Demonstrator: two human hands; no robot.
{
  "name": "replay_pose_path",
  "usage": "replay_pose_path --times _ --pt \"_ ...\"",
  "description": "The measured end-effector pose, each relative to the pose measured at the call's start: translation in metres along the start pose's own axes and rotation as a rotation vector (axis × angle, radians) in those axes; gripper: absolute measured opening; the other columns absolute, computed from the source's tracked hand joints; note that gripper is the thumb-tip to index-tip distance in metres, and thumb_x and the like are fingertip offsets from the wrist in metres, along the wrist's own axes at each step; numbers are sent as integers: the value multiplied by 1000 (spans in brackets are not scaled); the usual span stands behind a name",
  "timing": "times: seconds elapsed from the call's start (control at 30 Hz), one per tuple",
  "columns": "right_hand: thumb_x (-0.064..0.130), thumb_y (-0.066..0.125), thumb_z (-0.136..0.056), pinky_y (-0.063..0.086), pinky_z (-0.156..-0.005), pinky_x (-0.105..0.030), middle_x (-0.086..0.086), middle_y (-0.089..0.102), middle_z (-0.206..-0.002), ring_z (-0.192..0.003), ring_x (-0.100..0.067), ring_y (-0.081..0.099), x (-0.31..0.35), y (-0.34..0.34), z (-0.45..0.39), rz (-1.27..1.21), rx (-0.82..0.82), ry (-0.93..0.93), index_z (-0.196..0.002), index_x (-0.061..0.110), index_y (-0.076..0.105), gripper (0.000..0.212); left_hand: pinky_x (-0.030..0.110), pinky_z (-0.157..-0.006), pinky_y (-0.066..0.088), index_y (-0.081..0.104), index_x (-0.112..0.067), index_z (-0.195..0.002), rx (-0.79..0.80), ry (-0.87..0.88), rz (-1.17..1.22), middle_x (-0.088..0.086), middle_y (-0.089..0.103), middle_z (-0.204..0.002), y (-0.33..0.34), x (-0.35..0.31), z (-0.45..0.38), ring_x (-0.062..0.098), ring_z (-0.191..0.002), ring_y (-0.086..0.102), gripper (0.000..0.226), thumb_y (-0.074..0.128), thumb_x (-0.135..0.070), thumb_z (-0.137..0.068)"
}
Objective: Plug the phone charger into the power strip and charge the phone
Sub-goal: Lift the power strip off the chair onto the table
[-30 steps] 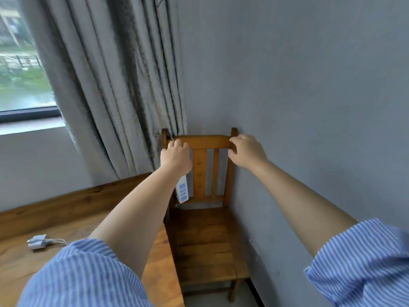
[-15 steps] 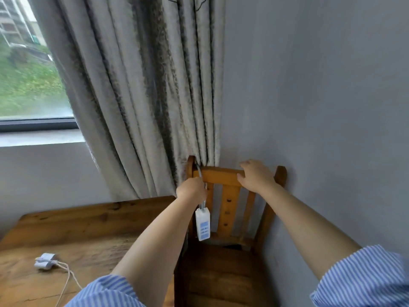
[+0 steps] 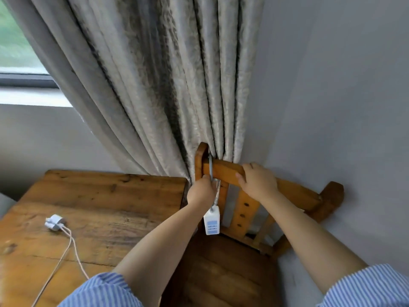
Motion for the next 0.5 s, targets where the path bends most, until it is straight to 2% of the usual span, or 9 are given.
replay_pose_path --times 0.07,0.13,0.23,0.4,0.5 --pt "35 42 -93 48 -70 -38 -18 65 -102 -88 -33 61 4 -1 2 73 -98 -38 -109 5 56 37 41 -67 49 50 -1 -103 -34 33 31 21 65 -100 2 2 0 37 -87 63 32 32 -28 -101" --pt "29 59 -85 52 -58 -35 -19 70 -82 -70 -33 65 5 -1 4 114 -153 -76 -93 1 63 30 37 -61 45 50 -4 -94 -63 79 7 21 66 -95 1 3 0 36 -83 62 29 33 -27 -100" --pt "25 74 -73 53 -50 -30 -17 71 -68 -57 -31 65 2 -2 6 122 -217 -58 -82 0 67 27 32 -56 37 51 -5 -91 -114 151 -63 20 67 -88 -10 0 1 35 -77 62 28 35 -26 -100" --pt "28 68 -79 53 -53 -32 -17 71 -72 -62 -31 66 2 -1 5 142 -182 -57 -86 1 66 29 29 -50 32 54 0 -94 -219 247 -98 17 60 -72 -46 -17 0 35 -68 58 29 37 -22 -99" --pt "30 55 -88 52 -62 -36 -18 70 -85 -74 -32 66 2 4 5 107 -169 -76 -97 0 62 32 27 -41 26 52 -5 -88 -240 235 -67 0 44 -56 -65 -28 -9 27 -59 48 26 36 -23 -100"
Point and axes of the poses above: each hand's wrist, its own z-axis away from the middle knuckle, its own y-axis out of the palm, x = y × z, the point moved 5 cm from there along -z, towards the middle knuckle
